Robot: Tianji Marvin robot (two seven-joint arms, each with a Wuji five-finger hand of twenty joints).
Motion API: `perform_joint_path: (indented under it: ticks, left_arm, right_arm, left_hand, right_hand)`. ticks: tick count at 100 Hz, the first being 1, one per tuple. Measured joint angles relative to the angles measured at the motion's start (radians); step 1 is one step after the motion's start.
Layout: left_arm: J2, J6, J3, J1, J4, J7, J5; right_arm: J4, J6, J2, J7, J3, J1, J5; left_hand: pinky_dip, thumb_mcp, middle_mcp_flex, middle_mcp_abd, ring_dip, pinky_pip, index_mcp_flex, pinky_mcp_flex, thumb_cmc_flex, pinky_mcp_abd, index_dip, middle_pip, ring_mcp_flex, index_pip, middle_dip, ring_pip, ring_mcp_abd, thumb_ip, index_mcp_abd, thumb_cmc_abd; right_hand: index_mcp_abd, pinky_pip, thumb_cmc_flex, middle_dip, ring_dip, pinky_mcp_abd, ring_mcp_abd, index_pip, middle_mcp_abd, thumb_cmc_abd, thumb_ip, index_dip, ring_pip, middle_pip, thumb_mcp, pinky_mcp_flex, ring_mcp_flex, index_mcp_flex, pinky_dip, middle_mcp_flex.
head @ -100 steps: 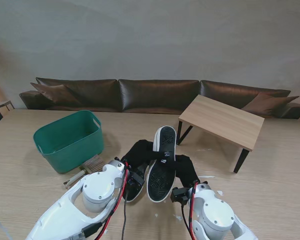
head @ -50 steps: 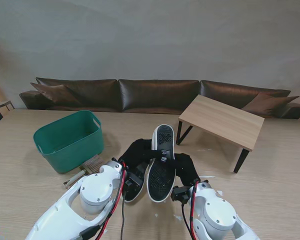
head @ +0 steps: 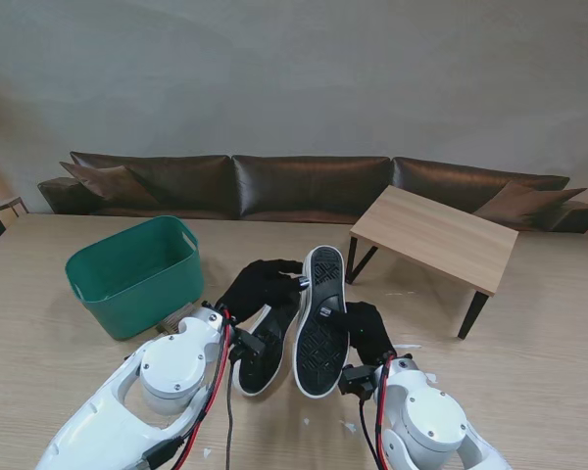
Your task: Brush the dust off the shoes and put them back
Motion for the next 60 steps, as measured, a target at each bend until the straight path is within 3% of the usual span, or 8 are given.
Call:
perform_joint_path:
  ticks: [12, 20, 42, 60]
  left_arm:
    - [0.001, -0.018, -0.020, 0.013, -0.013, 0.011, 0.035]
    - [0.001, -0.039, -0.036, 0.025, -0.020, 0.026, 0.066]
    - [0.006, -0.081, -0.074, 0.062, -0.026, 0.051, 0.109]
    - [0.013, -0.097, -0.094, 0.092, -0.026, 0.051, 0.125]
  right_arm:
    - [0.001, 0.013, 0.000, -0.014, 0.004, -0.006, -0.022]
    - [0.006, 0.025, 0.000, -0.022, 0.006, -0.009, -0.069]
    - [0.027, 0.061, -0.001, -0.072, 0.003, -0.010, -0.182]
    - [0.053, 0.084, -0.006, -0.119, -0.019, -0.007, -0.230]
  left_hand:
    - [-0.003, -0.001, 0.000, 0.000, 0.000, -0.001, -0.001, 0.000, 0.000, 0.000, -0.005, 0.000, -0.006, -0.001, 0.000, 0.000, 0.000, 0.000, -0.076, 0.007]
    - [-0.006, -0.001, -0.012, -0.001, -0.001, -0.016, -0.001, -0.003, 0.000, 0.000, -0.005, -0.005, -0.027, -0.001, 0.000, -0.002, 0.000, 0.000, -0.076, 0.007]
    - [0.005, -0.013, -0.025, -0.057, -0.001, -0.057, 0.026, -0.053, 0.011, -0.035, 0.023, 0.008, -0.103, 0.036, 0.017, -0.019, -0.004, 0.000, -0.076, 0.031]
    - [0.022, -0.037, -0.025, -0.060, -0.001, -0.073, 0.052, -0.064, 0.021, -0.039, 0.060, 0.012, -0.105, 0.059, 0.034, -0.031, -0.006, 0.005, -0.076, 0.031]
  right_hand:
    - [0.016, 0.000, 0.010, 0.004, -0.006, 0.000, 0.006, 0.000, 0.012, 0.002, 0.000, 0.013, 0.000, 0.001, 0.000, 0.000, 0.011, 0.018, 0.000, 0.013]
    - [0.016, 0.000, 0.011, 0.006, -0.006, 0.000, 0.007, 0.000, 0.012, 0.002, 0.000, 0.013, 0.000, 0.002, 0.000, 0.000, 0.011, 0.018, 0.000, 0.013]
    - [0.017, 0.000, 0.012, 0.011, -0.006, 0.000, 0.007, 0.000, 0.013, 0.002, 0.000, 0.014, 0.000, 0.002, 0.000, 0.000, 0.011, 0.018, 0.000, 0.013]
    - [0.017, 0.000, 0.013, 0.011, -0.006, 0.000, 0.007, 0.000, 0.013, 0.002, 0.000, 0.014, 0.000, 0.002, 0.000, 0.000, 0.011, 0.018, 0.001, 0.013]
